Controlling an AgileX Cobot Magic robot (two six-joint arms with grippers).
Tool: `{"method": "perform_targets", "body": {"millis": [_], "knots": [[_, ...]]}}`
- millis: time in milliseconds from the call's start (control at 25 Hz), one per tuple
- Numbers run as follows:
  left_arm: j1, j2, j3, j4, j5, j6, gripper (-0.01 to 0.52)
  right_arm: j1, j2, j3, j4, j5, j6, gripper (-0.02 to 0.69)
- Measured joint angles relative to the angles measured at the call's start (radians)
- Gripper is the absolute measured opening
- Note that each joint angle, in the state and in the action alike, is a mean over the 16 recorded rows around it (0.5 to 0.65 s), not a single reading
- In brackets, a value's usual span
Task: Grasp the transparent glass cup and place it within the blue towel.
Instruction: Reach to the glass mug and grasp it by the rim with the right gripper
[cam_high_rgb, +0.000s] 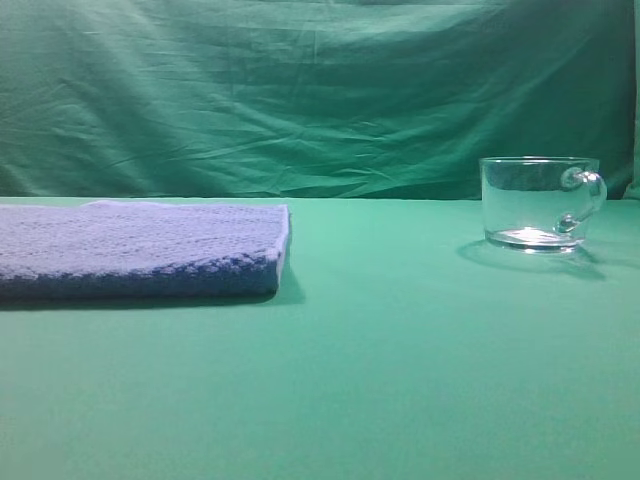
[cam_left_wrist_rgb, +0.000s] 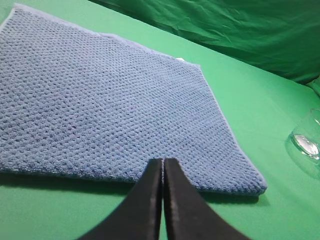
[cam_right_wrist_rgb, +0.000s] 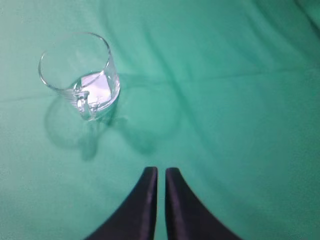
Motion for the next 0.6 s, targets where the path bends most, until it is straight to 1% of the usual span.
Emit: {"method": "perform_targets", "body": {"millis": [320, 600], "knots": [[0.000, 0.000, 0.000, 0.000, 0.000, 0.000, 0.000, 0.007, 0.293, -0.143, 0.223, 0.105, -0.218, 0.047], [0.000, 0.000, 0.000, 0.000, 0.000, 0.000, 0.000, 0.075, 0.508, -0.250, 0.328, 0.135, -0.389, 0.047]]}}
